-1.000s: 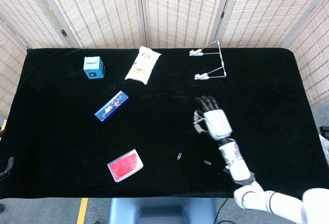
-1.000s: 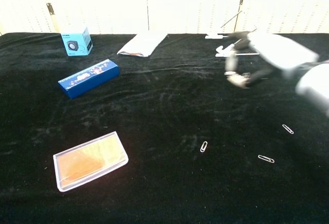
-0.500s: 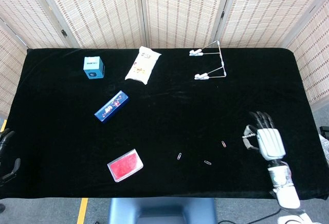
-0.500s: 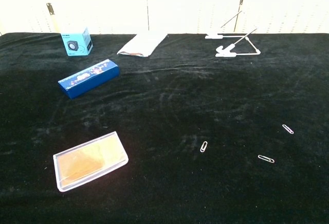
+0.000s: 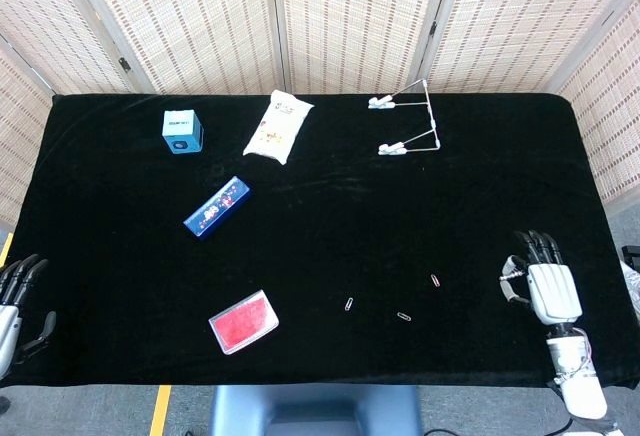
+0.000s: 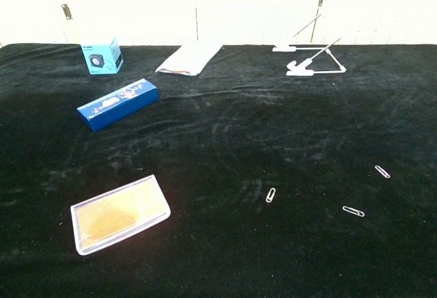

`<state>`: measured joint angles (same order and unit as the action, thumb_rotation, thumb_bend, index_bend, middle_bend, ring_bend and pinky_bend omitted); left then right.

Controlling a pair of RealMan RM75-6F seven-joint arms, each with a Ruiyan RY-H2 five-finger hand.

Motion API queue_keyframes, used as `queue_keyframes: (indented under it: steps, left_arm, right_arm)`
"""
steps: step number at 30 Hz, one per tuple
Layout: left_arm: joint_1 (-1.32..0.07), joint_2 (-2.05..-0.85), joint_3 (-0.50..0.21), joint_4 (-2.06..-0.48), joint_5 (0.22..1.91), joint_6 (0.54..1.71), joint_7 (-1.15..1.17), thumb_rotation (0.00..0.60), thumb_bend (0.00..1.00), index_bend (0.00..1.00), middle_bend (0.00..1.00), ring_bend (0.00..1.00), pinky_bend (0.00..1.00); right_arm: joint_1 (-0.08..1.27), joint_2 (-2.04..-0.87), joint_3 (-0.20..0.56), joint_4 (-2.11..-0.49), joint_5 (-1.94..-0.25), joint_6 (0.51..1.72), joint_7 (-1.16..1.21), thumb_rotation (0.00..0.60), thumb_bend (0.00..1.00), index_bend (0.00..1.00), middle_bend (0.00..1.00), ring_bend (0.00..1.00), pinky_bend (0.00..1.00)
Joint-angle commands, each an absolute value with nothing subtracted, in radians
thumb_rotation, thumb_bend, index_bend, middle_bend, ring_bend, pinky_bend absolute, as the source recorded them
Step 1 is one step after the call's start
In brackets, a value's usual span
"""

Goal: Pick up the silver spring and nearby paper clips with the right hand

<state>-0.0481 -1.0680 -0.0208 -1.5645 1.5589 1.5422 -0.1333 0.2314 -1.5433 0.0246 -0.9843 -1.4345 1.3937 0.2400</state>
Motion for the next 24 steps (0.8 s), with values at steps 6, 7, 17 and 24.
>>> queue_keyframes:
  steps: [6, 7, 17, 24]
  left_arm:
    - [-0.043, -1.06, -0.02, -1.559, 1.565, 1.556, -0.159, 0.6, 0.55, 0.02, 0.06, 0.06, 0.0]
    - [-0.042, -1.059, -0.02, -1.559, 1.567, 1.559, -0.164, 0.6, 0.55, 0.02, 0.06, 0.06, 0.0]
    - [-0.037, -1.057, -0.02, -1.555, 1.571, 1.573, -0.174, 0.6, 0.55, 0.02, 0.06, 0.06, 0.0]
    - [-0.045, -1.065, -0.021, -1.556, 1.563, 1.554, -0.145, 0.6, 0.55, 0.02, 0.06, 0.07, 0.0]
  right_arm:
    - [0.252, -1.559, 0.037, -0.987, -1.449, 1.358, 0.219, 0.6, 0.45, 0.38, 0.06, 0.0, 0.0]
    - [0.254, -1.558, 0.039, -0.992, -1.449, 1.354, 0.206, 0.6, 0.45, 0.33, 0.05, 0.0, 0.0]
    - [0.24, -1.476, 0.036, -1.124, -1.494, 1.398, 0.18, 0.6, 0.45, 0.06, 0.0, 0.0, 0.0]
    - [0.189, -1.27, -0.028, -1.419, -1.591, 1.482, 0.031, 0.6, 0.45, 0.0, 0.0, 0.0, 0.0]
